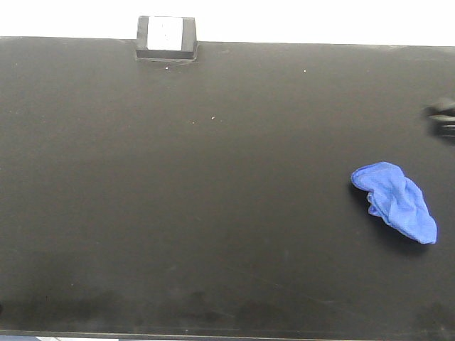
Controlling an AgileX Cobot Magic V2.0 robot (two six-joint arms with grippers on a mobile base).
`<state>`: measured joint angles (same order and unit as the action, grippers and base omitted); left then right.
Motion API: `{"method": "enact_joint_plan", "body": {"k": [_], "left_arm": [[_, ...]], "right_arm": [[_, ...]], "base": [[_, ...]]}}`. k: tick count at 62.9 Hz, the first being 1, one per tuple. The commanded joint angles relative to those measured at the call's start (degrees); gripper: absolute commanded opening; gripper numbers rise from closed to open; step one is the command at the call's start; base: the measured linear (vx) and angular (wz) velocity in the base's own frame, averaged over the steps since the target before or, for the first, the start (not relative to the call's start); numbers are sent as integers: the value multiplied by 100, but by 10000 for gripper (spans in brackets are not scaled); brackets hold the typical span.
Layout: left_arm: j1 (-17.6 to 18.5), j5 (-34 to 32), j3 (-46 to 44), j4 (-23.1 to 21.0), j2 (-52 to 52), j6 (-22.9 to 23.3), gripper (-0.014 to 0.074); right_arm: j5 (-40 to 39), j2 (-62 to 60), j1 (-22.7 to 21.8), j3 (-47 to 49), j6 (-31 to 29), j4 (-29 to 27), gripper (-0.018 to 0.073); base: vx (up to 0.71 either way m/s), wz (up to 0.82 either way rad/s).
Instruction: Wipe right workspace with blue cloth
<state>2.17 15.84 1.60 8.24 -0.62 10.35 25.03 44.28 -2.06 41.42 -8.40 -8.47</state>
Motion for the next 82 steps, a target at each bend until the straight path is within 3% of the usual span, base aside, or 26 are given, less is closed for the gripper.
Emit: {"method": "enact_joint_plan", "body": {"k": [1,6,15,32,71,82], "left_arm": [[25,-465,174,6,-86,49,-6],[25,-465,174,6,-86,49,-6],[25,-465,174,6,-86,49,-6],[25,-465,174,6,-86,49,-6],[25,-465,174,6,-86,49,-6],[25,-460,174,6,-86,49,-6]], "right_arm": [[42,-778,-14,181,-58,88,158],[213,-1462,-14,131,-75,94,-17],[-106,-2160,-14,-313,-235,94,-11],[-1788,-2124,-14,-1725,-511,73,-8],[-1615,-2124,-14,-2471,-511,71,-8],[-1645,-2939,-64,-2837,-511,192,-8]], "base": [[0,0],[0,0],[0,0],[0,0],[0,0],[0,0]]}}
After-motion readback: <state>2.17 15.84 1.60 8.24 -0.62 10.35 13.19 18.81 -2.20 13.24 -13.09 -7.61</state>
